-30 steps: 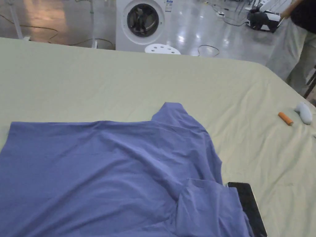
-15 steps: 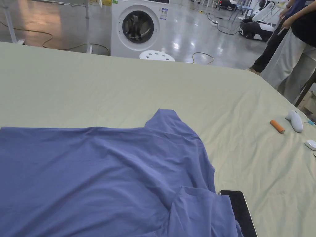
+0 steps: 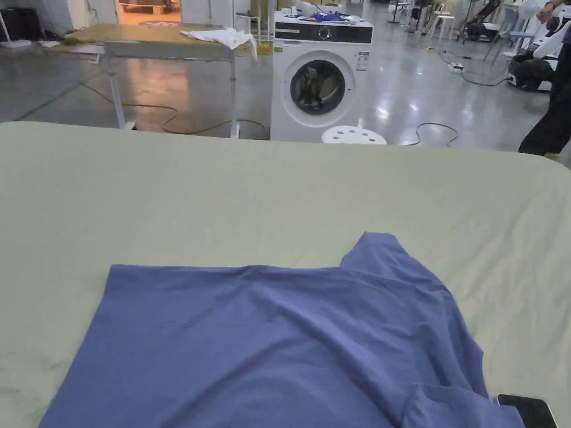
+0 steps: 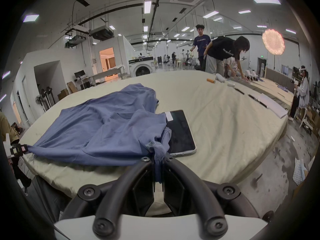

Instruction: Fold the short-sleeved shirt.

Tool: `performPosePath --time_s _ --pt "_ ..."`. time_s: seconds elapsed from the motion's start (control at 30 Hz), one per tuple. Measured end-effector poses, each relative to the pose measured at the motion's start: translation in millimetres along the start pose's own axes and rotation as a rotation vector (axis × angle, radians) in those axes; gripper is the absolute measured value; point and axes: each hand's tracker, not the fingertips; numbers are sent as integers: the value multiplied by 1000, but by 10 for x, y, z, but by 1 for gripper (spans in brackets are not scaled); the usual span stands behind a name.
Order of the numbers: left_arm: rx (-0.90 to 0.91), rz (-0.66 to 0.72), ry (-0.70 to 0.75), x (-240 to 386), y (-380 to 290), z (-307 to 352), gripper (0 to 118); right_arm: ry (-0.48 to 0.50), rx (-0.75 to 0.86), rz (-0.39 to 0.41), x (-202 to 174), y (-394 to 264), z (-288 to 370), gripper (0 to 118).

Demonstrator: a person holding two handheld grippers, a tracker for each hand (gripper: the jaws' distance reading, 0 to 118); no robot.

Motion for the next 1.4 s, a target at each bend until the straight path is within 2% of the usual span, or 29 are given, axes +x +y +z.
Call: performPosePath --time_s 0.17,0.3,0.4,0.5,0.67,0.73,0.83,0.9,0.93,0.97,1.0,1.03,1.07,1.1,1.17,1.23,1.3,1.4 --pt "72 -54 11 -2 -30 331 0 -13 7 47 9 6 186 5" --pt "73 -58 12 -86 -43 522 0 -24 15 55 65 27 357 5" --pt "64 -68 -1 -107 43 531 0 7 51 73 59 185 419 5" --pt "111 -39 -38 -115 267 379 0 32 124 132 -17 508 239 5" --pt "137 2 -82 -178 889 -455 0 70 136 126 -145 1146 -606 5" --pt "95 26 -104 -149 1163 -792 0 88 74 91 -177 1343 -1006 5" --pt "19 34 -115 -146 1370 -1296 0 92 -39 -19 -202 1519 -1593 5" --pt "-77 -33 -86 -91 1426 -1592 0 109 -125 -75 -193 1536 -1930 5" --pt "-117 -65 -76 -61 1435 -1720 0 93 -151 -71 -212 1519 -2067 6" --pt "-157 -74 -73 -164 1386 -1902 9 84 -200 -54 -233 1501 -2181 14" --pt "-190 -57 -67 -180 1378 -1992 23 79 -213 -48 -245 1468 -2260 32" --pt "-206 -44 -64 -188 1361 -2042 46 76 -215 -39 -240 1422 -2310 54" --pt "-186 -50 -61 -188 1345 -2051 78 56 -218 -9 -246 1389 -2325 69" --pt "-176 -62 -44 -191 1325 -2031 88 49 -206 4 -250 1366 -2319 68" --pt "-101 -76 -35 -203 1311 -1877 88 59 -141 56 -201 1316 -2264 68" --pt "-26 -30 -86 -222 1260 -1635 88 85 -87 84 -192 1312 -2080 68" --pt "61 29 -134 -240 1149 -1355 89 79 -38 125 -228 1285 -1750 68" --pt "155 3 -117 -117 968 -840 89 112 107 202 -270 1125 -1100 68"
